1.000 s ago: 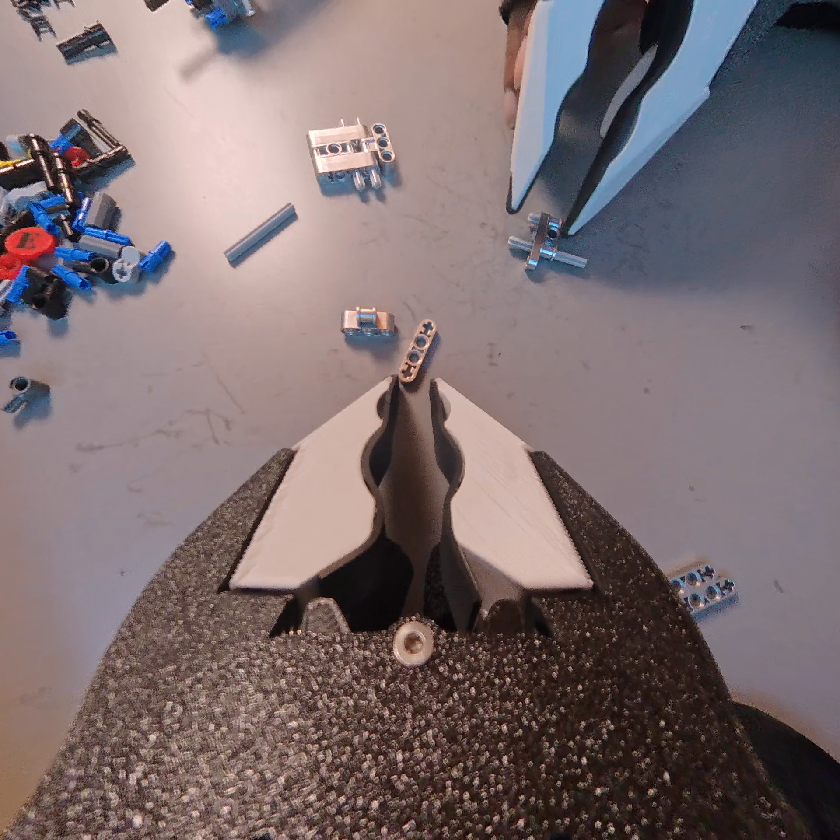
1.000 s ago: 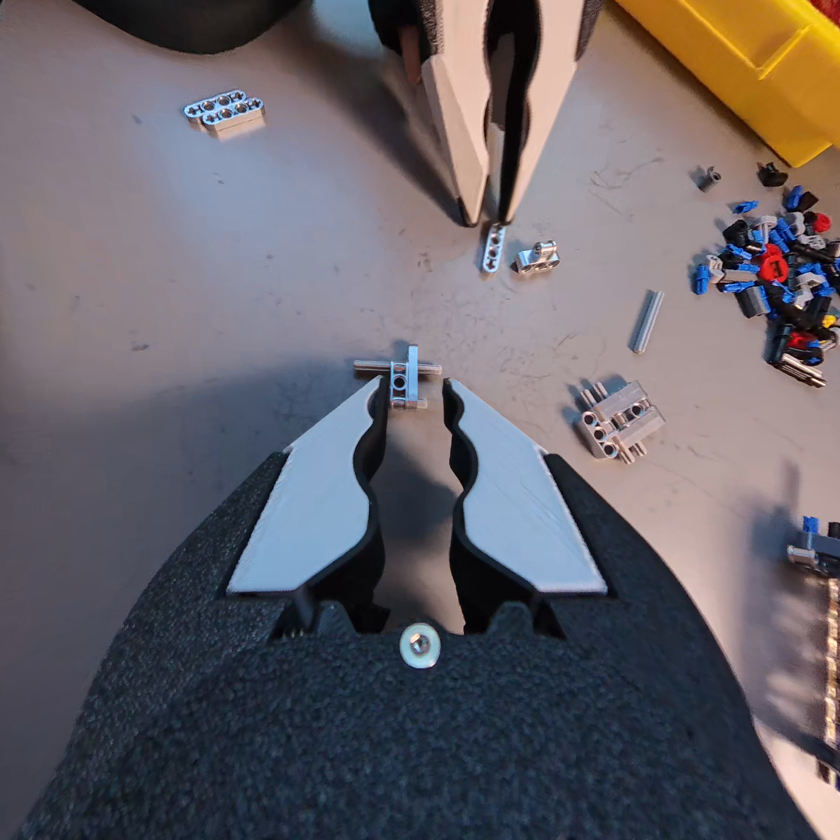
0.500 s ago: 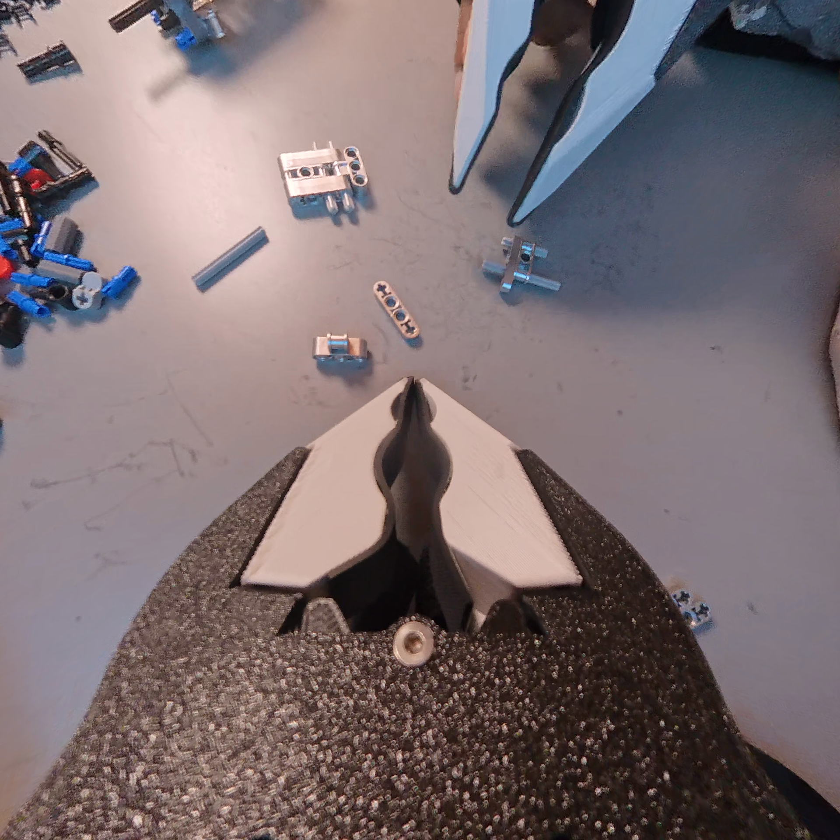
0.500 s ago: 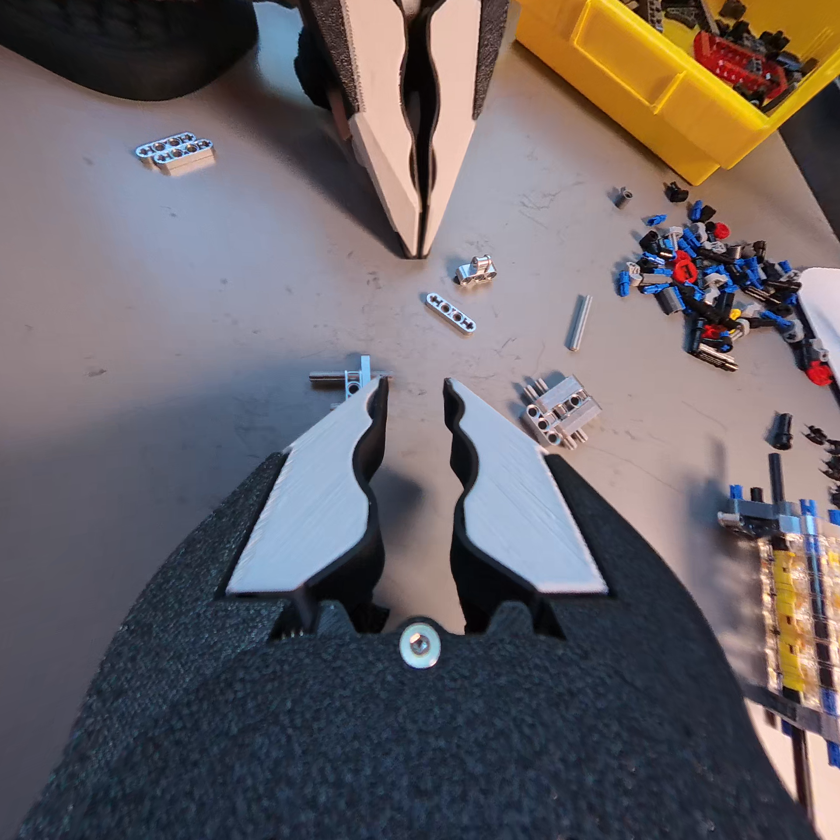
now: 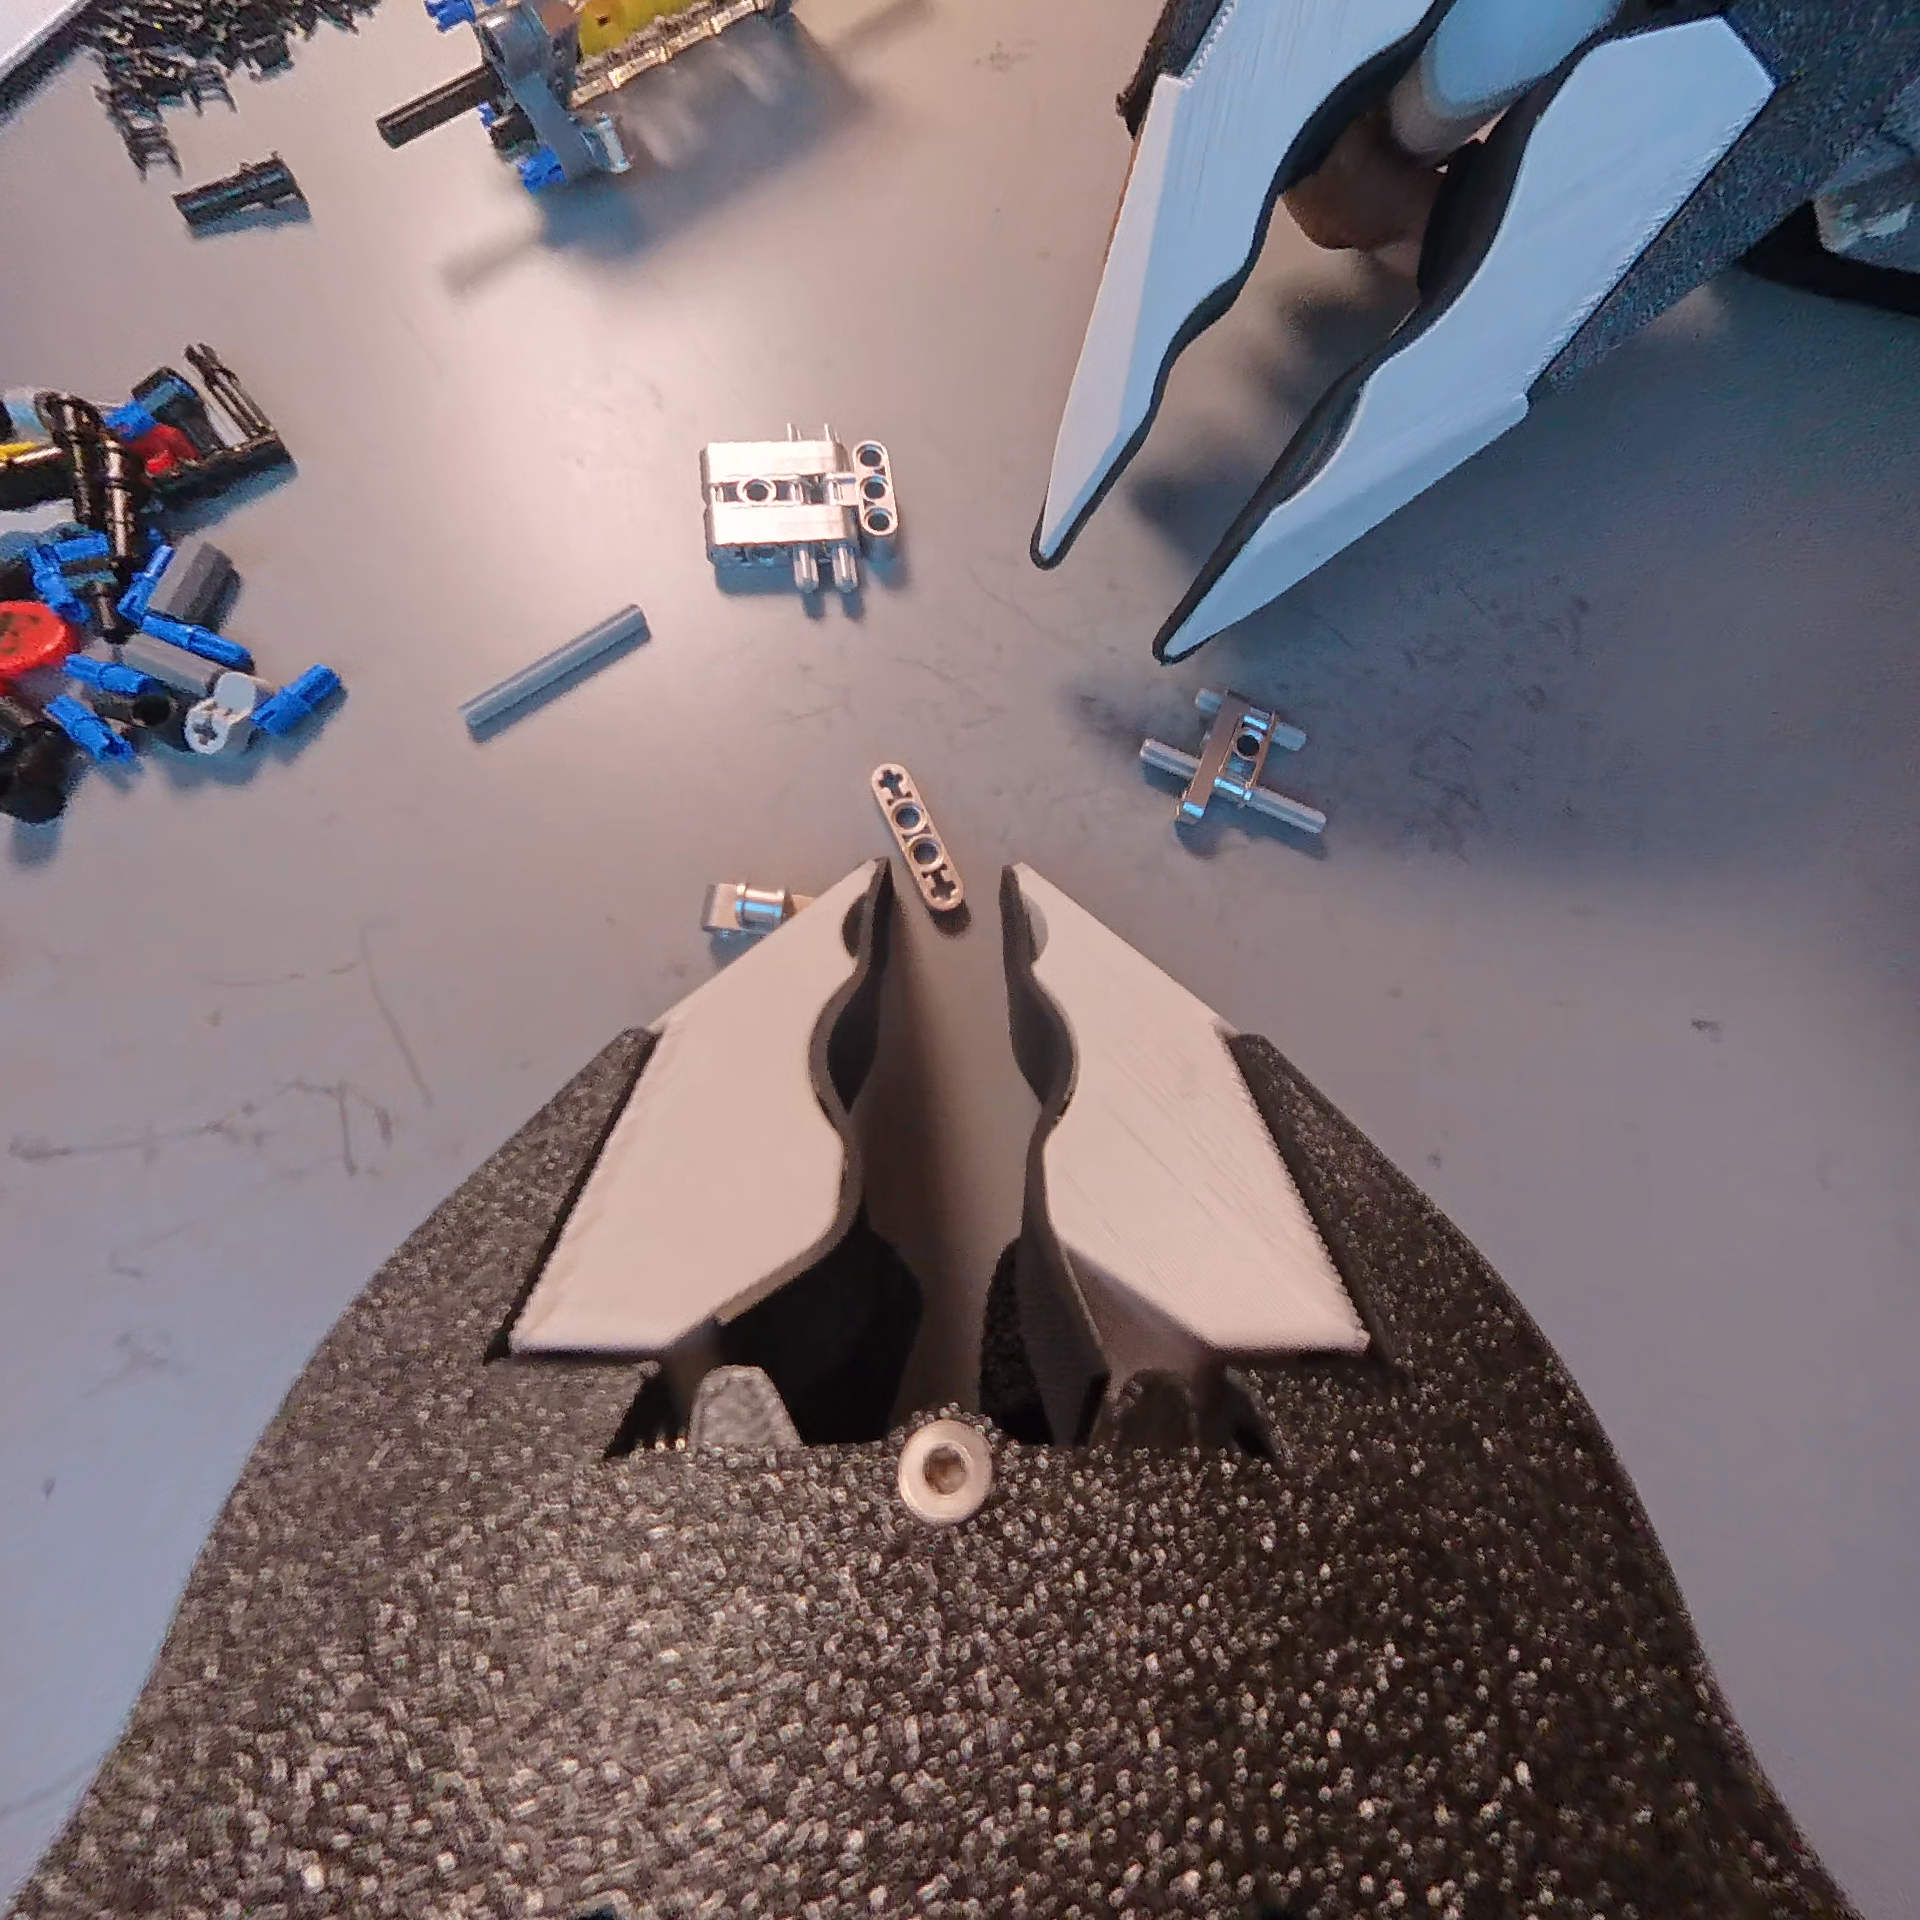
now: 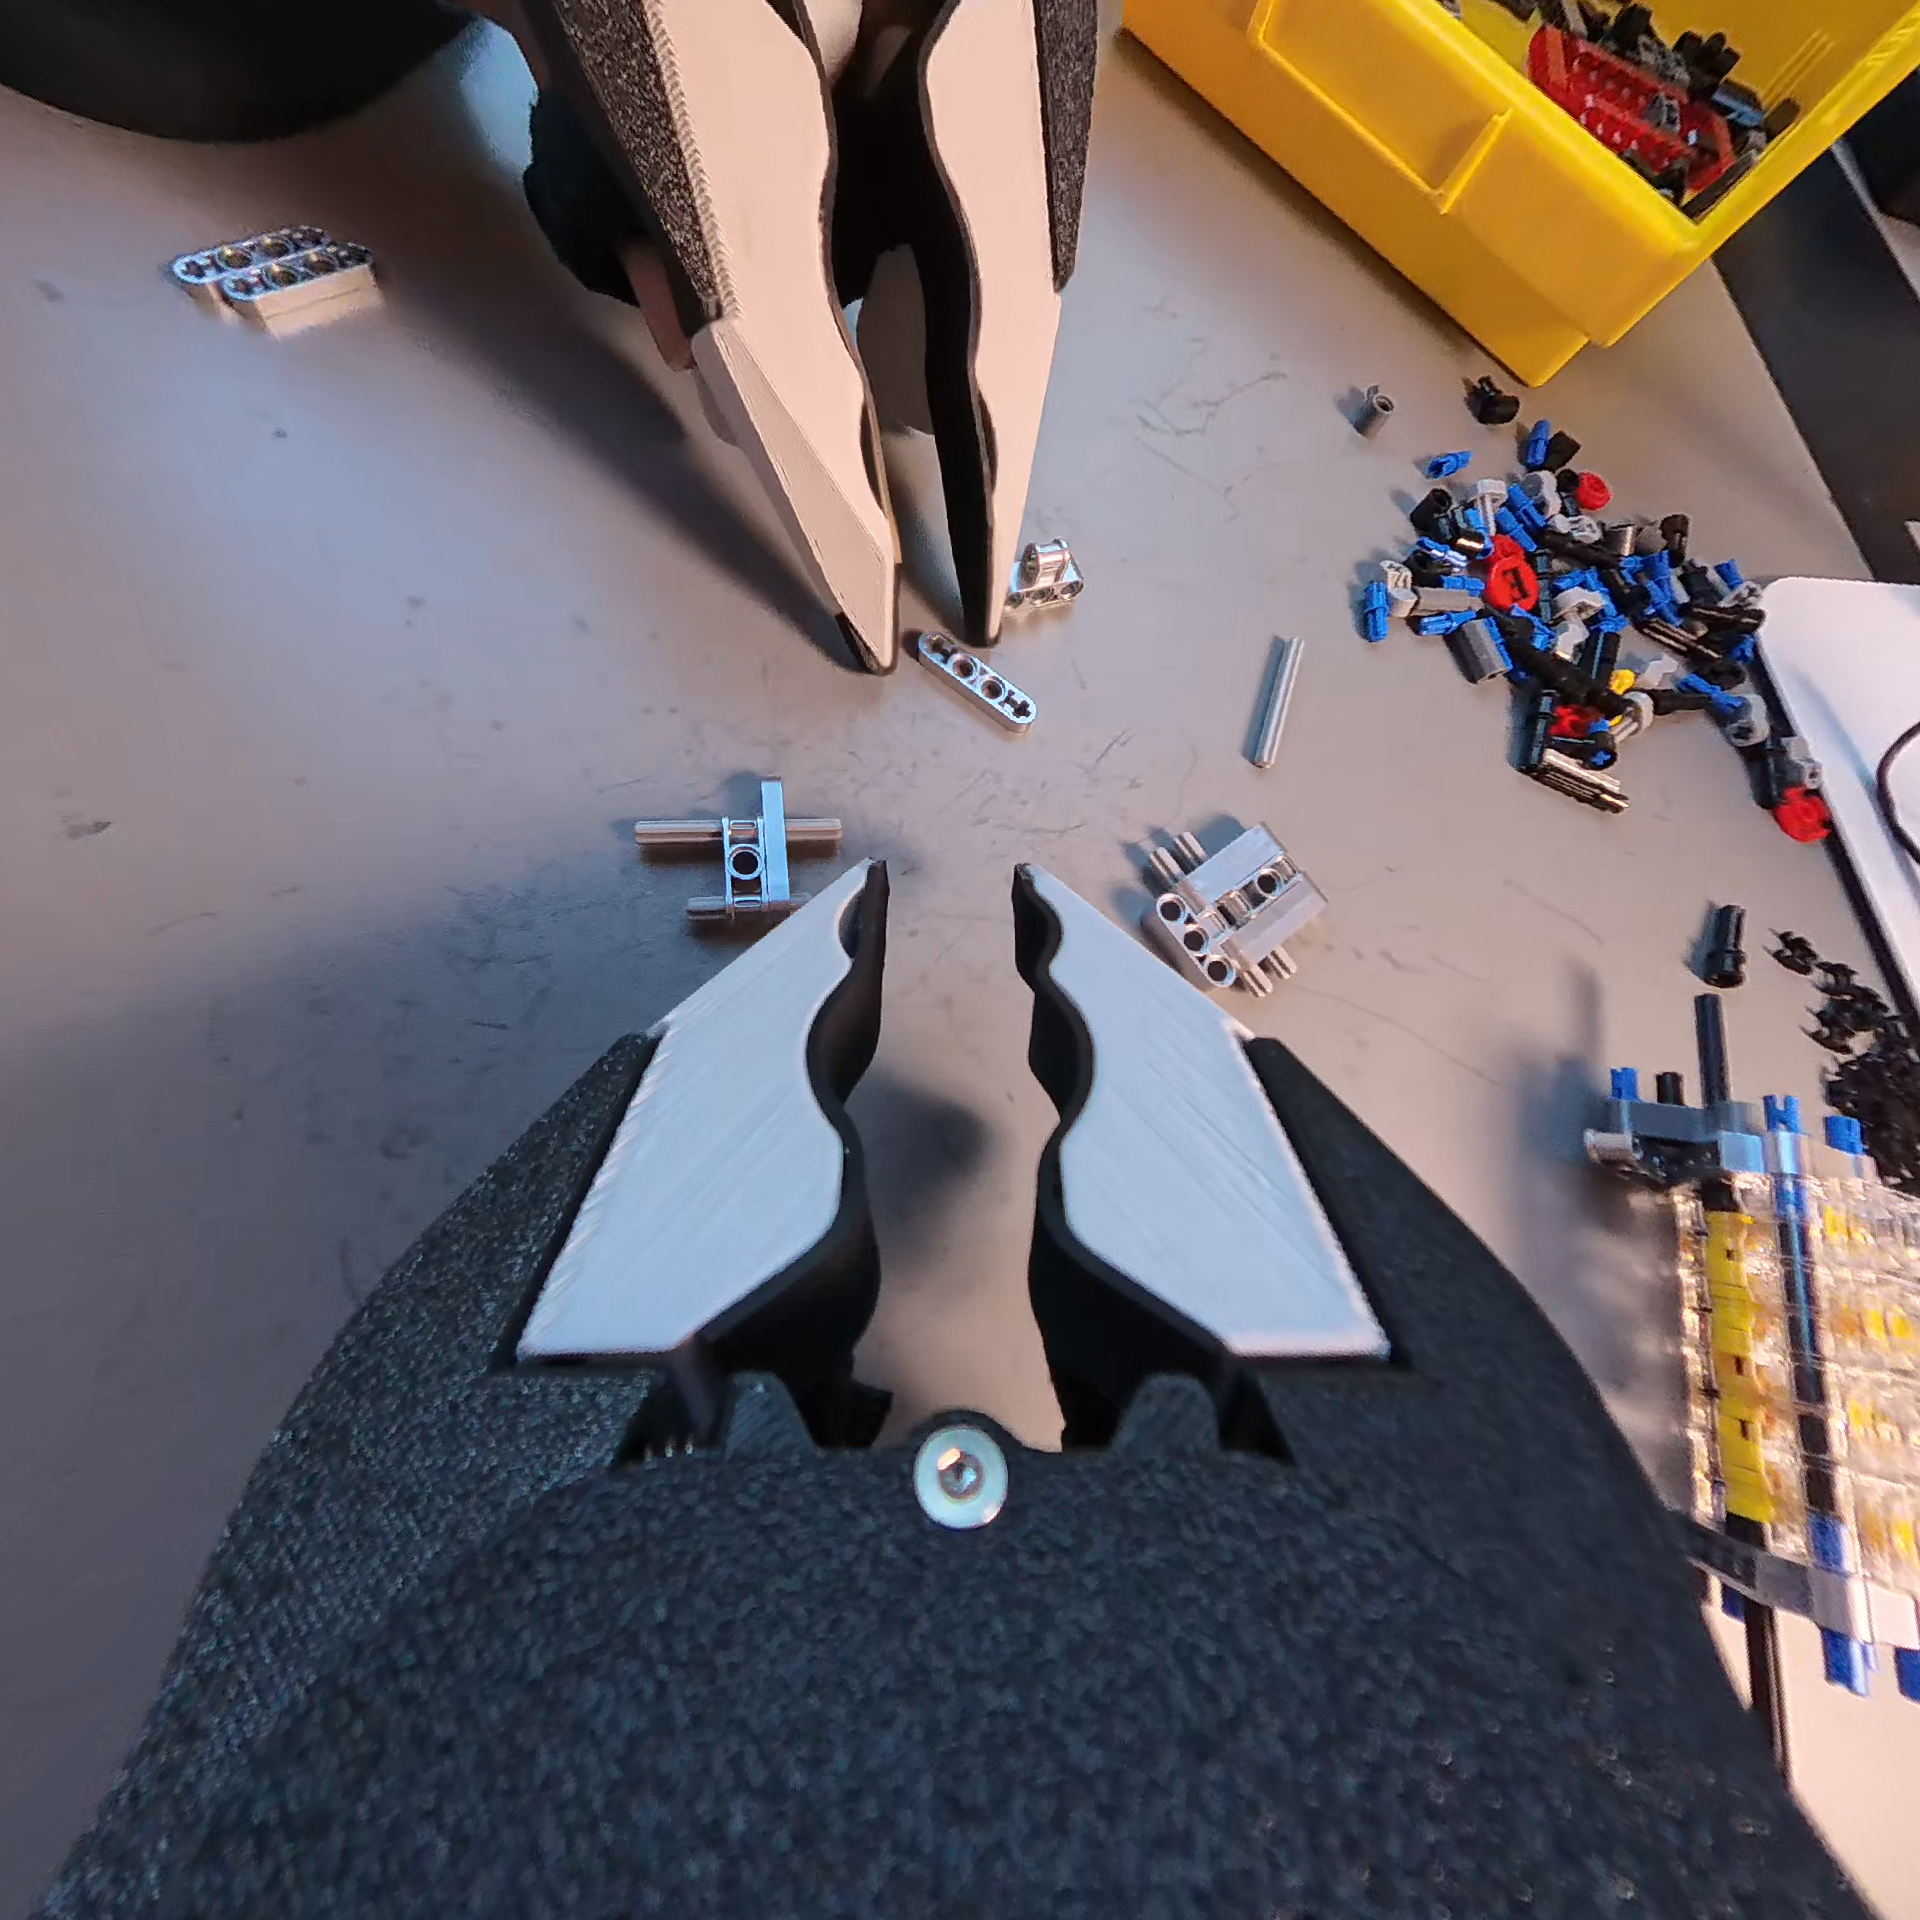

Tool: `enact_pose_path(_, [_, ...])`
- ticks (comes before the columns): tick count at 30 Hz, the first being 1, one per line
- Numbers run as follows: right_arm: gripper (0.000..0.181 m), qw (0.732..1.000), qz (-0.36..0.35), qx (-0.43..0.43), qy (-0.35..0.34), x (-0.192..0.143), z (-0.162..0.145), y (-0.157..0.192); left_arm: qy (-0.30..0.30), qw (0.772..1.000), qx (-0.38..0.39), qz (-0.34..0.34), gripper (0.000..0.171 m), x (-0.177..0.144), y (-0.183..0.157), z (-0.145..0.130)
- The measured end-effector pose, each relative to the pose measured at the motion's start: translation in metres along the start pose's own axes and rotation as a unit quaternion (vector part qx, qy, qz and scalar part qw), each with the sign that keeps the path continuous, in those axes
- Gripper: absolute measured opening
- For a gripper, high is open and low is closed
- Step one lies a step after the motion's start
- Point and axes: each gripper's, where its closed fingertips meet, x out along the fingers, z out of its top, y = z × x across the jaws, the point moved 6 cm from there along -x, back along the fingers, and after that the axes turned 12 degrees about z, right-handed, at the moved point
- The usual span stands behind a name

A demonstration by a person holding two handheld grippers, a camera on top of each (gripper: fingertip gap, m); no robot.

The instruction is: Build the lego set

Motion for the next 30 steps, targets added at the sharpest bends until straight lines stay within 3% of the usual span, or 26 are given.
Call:
enact_pose_path(9, [0.021, 1.000, -0.004, -0.003, -0.022, -0.004, 0.003, -0.001, 0.002, 1.000, 0.020, 0.017, 0.006, 0.003, 0.000, 0.004])
enact_pose_path(14, [0.034, 0.998, -0.004, -0.061, -0.029, -0.006, 0.008, 0.005, -0.027, 0.991, -0.062, -0.116, 0.006, -0.005, -0.010, 0.021])
enact_pose_path(20, [0.017, 0.988, -0.031, -0.145, -0.036, -0.010, 0.017, 0.013, -0.031, 0.963, -0.132, -0.233, 0.006, -0.003, -0.016, 0.036])
enact_pose_path(25, [0.004, 0.986, -0.039, -0.162, -0.027, -0.010, 0.017, 0.014, -0.026, 0.958, -0.151, -0.241, 0.006, 0.002, -0.014, 0.037])
enact_pose_path(27, [0.002, 0.990, -0.026, -0.136, -0.029, -0.009, 0.015, 0.013, -0.031, 0.960, -0.149, -0.234, 0.000, 0.002, -0.011, 0.036])
enact_pose_path(30, [0.002, 0.997, 0.009, -0.067, -0.022, -0.006, 0.006, 0.008, -0.042, 0.971, -0.111, -0.209, 0.008, -0.001, -0.010, 0.035])
